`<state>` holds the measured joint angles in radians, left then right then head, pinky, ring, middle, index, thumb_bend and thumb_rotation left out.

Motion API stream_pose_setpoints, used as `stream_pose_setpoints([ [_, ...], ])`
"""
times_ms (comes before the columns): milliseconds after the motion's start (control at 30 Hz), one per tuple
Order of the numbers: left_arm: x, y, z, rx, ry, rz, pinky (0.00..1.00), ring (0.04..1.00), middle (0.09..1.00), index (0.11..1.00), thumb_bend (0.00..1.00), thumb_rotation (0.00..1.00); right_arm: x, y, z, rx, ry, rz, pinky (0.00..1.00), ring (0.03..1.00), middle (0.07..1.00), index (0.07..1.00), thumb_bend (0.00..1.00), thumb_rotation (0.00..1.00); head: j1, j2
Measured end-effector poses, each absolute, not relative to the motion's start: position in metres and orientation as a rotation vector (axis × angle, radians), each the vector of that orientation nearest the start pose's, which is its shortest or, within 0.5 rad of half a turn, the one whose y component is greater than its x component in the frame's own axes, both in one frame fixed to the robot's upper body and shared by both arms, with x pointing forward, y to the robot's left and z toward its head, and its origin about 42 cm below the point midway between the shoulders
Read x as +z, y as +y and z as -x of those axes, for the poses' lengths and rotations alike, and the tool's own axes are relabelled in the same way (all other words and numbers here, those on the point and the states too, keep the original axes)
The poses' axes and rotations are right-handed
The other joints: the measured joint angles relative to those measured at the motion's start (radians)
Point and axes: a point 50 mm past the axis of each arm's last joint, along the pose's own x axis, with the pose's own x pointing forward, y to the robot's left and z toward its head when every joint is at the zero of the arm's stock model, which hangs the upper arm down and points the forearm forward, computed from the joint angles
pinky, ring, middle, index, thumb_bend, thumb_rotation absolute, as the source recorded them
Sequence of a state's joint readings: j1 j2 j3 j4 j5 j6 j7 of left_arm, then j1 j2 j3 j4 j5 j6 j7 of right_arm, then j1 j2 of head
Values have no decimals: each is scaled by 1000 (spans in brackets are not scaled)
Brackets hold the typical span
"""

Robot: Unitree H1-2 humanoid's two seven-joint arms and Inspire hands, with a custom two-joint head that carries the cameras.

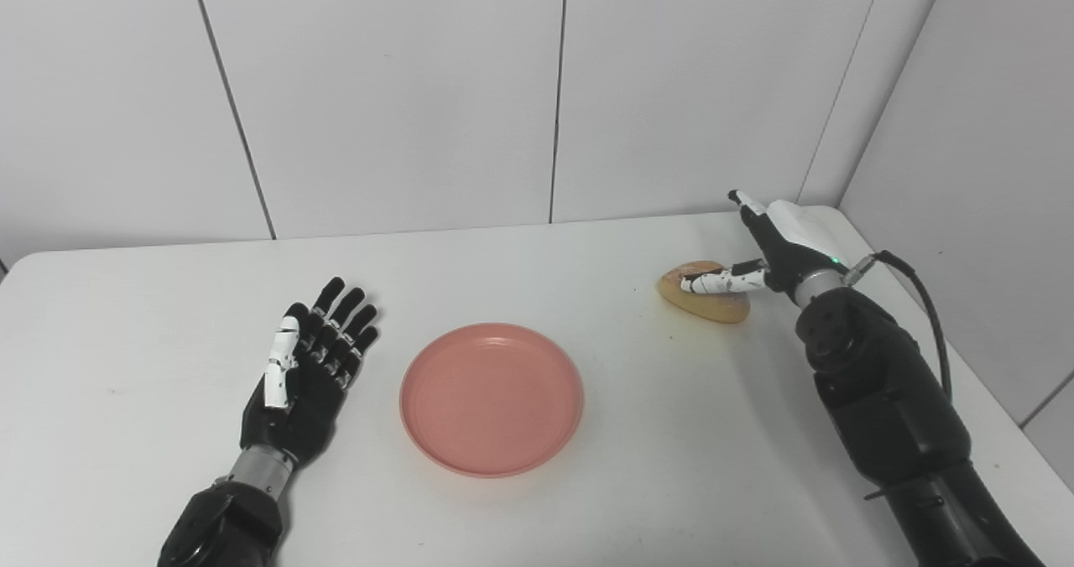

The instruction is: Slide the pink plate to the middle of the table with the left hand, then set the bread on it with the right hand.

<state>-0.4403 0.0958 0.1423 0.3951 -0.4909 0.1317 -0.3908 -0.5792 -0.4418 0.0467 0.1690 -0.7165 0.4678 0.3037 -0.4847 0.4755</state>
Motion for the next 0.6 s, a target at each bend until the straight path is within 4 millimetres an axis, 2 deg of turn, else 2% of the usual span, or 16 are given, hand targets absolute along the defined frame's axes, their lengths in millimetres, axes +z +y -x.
stream_pose_setpoints([
  [333,141,229,-420,-368,-13,448,1000,959,966,954,318,1000,254,-324,-456,-75,186,1036,853,948,975,973,1000,437,3,12],
  [600,142,229,-418,-366,-18,445,1000,952,957,951,320,1000,239,-323,-466,-52,243,1039,854,947,981,984,1000,435,11,21],
])
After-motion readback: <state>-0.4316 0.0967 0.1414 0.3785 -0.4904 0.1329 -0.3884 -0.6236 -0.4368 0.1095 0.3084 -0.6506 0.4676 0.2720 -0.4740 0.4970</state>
